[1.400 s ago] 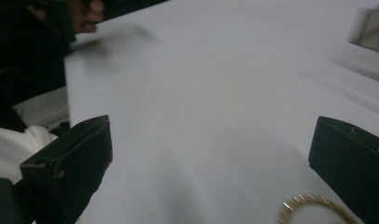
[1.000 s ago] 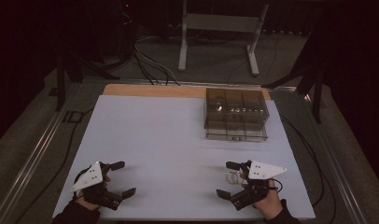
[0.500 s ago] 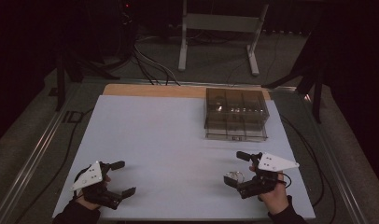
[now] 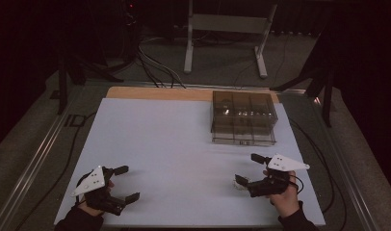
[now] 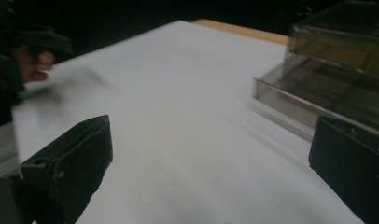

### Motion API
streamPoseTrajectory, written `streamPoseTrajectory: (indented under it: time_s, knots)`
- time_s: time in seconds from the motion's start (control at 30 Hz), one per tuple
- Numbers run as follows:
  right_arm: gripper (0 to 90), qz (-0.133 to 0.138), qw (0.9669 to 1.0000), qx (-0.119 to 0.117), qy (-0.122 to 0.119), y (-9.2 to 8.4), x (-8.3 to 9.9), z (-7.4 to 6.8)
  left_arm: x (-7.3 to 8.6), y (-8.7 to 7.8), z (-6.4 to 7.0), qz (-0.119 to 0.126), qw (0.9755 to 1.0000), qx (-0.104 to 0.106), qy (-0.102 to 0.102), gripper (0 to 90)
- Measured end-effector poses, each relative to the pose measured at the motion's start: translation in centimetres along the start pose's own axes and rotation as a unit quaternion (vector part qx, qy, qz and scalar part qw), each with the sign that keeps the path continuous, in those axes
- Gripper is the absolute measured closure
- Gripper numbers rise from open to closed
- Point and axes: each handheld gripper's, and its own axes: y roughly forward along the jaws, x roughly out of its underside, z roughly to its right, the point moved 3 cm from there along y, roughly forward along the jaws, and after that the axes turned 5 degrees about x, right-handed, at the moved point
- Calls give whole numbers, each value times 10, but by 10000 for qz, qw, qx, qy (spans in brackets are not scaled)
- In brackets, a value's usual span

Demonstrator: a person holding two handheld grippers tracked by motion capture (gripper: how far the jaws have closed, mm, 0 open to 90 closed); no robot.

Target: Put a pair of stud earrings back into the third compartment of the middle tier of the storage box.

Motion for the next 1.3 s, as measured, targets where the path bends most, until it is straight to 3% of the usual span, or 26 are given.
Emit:
streamPoseTrajectory:
  time_s: [0.03, 0.07, 0.13, 0.2, 0.23, 0.4, 0.43, 0.53, 0.6, 0.77, 1.07, 1.3]
  knots:
    - [23, -113, 9998, 155, 69, 2, 4, 4, 0, 0, 0, -5, 10000, -12, 11, 8]
    - [102, -144, 9996, 229, 119, 2, 6, 5, 0, 0, 0, -3, 10000, -12, 11, 8]
    - [132, -277, 9988, 349, 197, 3, 10, 8, -1, 0, 0, -3, 10000, -8, 15, 8]
    - [132, -277, 9988, 349, 197, 3, 10, 8, -1, 0, 0, -8, 10000, -12, 29, 8]
    - [203, -513, 9975, 438, 227, 6, 19, 10, -1, 0, 0, -13, 10000, -19, 31, 8]
    - [313, -812, 9952, 497, 221, 9, 29, 8, -2, -1, 0, 18, 10000, -33, 30, 8]
    - [389, -1046, 9927, 543, 240, 12, 36, 6, -2, -1, 1, 17, 10000, -31, 58, 8]
    - [535, -1282, 9896, 532, 366, 14, 44, 3, -2, -1, 1, 22, 10000, -29, 63, 7]
    - [562, -1367, 9884, 546, 387, 15, 46, 2, -3, -1, 2, 31, 10000, -23, 64, 8]
    - [684, -1824, 9802, 671, 382, 20, 59, -1, -3, -2, 1, 38, 10000, -38, 66, 8]
    - [844, -2018, 9748, 928, 215, 22, 61, -1, -2, -1, 2, 8, 10000, -24, 75, 8]
    - [866, -1965, 9759, 910, 265, 20, 57, -1, -2, -1, 2, 15, 10000, -10, 65, 8]
